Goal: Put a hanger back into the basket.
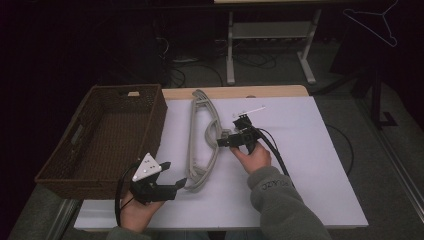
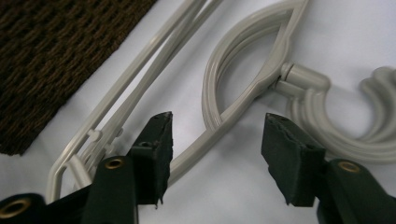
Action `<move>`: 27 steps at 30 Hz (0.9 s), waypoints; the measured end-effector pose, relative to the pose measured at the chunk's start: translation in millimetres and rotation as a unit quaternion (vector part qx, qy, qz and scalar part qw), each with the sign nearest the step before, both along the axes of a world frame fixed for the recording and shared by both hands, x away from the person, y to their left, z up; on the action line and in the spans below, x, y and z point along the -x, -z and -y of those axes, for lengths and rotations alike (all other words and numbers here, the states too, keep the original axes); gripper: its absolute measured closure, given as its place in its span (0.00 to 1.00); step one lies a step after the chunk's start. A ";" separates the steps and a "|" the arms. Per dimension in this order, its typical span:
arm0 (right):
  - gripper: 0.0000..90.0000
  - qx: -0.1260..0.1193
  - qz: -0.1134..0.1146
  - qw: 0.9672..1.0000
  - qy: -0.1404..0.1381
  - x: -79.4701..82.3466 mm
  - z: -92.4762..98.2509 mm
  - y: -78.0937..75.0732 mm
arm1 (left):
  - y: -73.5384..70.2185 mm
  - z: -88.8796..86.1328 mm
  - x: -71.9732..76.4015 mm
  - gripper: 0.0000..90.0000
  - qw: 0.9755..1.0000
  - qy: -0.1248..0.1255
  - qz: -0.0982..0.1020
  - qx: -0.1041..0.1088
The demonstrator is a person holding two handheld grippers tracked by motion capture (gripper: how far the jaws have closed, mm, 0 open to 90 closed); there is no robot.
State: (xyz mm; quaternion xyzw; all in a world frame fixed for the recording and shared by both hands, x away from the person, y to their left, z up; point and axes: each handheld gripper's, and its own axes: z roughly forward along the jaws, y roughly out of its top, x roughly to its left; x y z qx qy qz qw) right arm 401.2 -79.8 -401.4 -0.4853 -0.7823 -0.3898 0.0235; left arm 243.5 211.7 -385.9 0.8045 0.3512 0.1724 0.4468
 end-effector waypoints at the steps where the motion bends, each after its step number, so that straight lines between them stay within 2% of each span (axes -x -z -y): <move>1: 0.49 0.008 -0.003 1.000 0.003 -3.0 -4.3 4.4 | -0.1 0.0 0.2 0.26 1.000 0.000 0.000 0.000; 8: 0.50 0.002 -0.027 1.000 0.005 -8.1 -14.3 13.1 | -0.3 -0.4 0.4 0.26 1.000 -0.001 0.001 0.002; 10: 0.52 0.007 -0.037 0.999 0.009 -8.8 -18.5 15.5 | -0.4 -0.1 0.7 0.26 1.000 -0.001 0.001 0.002; 11: 0.57 0.013 -0.044 0.999 0.013 -9.7 -19.7 18.3 | -0.6 -0.2 0.7 0.26 1.000 0.000 0.002 0.002; 16: 0.66 0.016 -0.044 0.999 0.016 -8.9 -20.7 20.5 | -1.1 -1.4 0.8 0.26 1.000 0.000 0.000 0.001; 19: 0.69 0.004 -0.062 0.998 0.032 -8.7 -19.6 20.5 | -1.3 -1.5 1.0 0.26 1.000 -0.001 0.001 0.002; 20: 0.71 -0.011 -0.078 0.996 0.046 -8.2 -18.2 21.1 | -1.3 -1.6 1.2 0.26 1.000 -0.001 0.001 0.002; 25: 0.72 -0.012 -0.082 0.995 0.059 -5.7 -19.2 21.2 | -1.3 -1.6 1.5 0.26 1.000 -0.001 0.001 0.003; 27: 0.70 -0.010 -0.085 0.995 0.054 -5.0 -22.6 22.7 | -1.5 -1.4 1.5 0.26 1.000 -0.001 0.002 0.002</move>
